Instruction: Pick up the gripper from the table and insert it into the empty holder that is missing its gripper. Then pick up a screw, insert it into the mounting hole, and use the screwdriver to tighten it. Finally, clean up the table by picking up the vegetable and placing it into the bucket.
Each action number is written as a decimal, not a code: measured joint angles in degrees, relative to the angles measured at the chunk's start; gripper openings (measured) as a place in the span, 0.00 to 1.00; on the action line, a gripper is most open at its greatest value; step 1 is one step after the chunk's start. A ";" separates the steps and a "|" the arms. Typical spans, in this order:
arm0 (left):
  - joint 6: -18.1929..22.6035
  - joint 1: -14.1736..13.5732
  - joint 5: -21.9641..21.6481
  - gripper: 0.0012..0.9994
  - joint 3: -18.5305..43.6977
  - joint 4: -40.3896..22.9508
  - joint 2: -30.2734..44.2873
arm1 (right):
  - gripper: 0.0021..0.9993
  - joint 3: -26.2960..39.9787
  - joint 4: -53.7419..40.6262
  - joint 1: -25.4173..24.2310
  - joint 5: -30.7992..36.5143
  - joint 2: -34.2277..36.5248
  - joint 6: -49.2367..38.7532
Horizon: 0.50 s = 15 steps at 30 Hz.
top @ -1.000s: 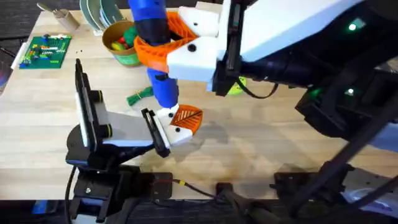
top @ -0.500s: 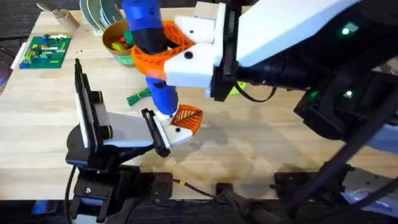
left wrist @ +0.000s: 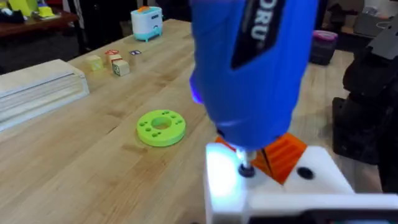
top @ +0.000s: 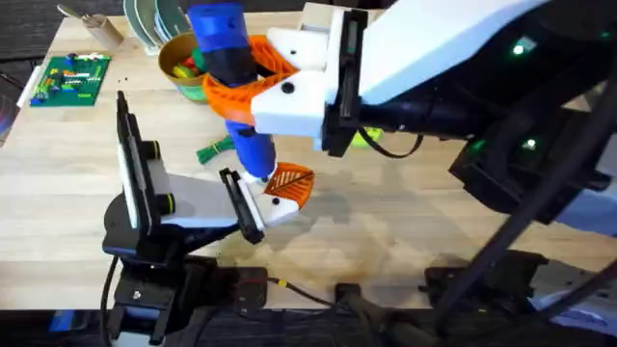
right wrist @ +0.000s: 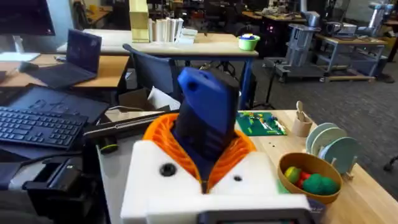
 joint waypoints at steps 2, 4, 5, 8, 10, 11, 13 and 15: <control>-0.23 0.00 -0.25 0.00 0.00 -0.09 0.00 | 0.02 0.00 -0.01 0.00 -0.25 0.00 -0.08; -0.45 0.00 -0.40 0.00 0.00 -0.13 0.00 | 0.02 0.00 -0.01 0.02 -0.45 0.00 -0.32; -0.32 -0.02 -0.38 0.00 0.00 -0.05 0.00 | 0.02 0.00 -0.01 0.02 -0.44 0.00 -0.38; -0.14 -0.02 -0.38 0.00 0.00 0.00 0.00 | 0.02 0.00 0.08 0.00 -0.42 0.00 -0.39; -0.10 -0.02 -0.45 0.00 0.00 0.44 0.00 | 0.02 0.00 1.37 0.00 -0.69 0.00 -0.41; -0.31 0.00 -0.70 0.00 0.02 0.81 -0.01 | 0.02 -0.03 2.09 0.00 -1.10 0.00 -0.40; -0.43 0.00 -1.00 0.00 0.07 1.43 0.00 | 0.02 -0.51 4.27 -0.23 -2.19 0.00 -0.41; 0.04 -0.01 -1.05 0.00 0.02 0.36 0.00 | 0.02 -1.29 12.02 -3.39 -2.47 -0.54 1.65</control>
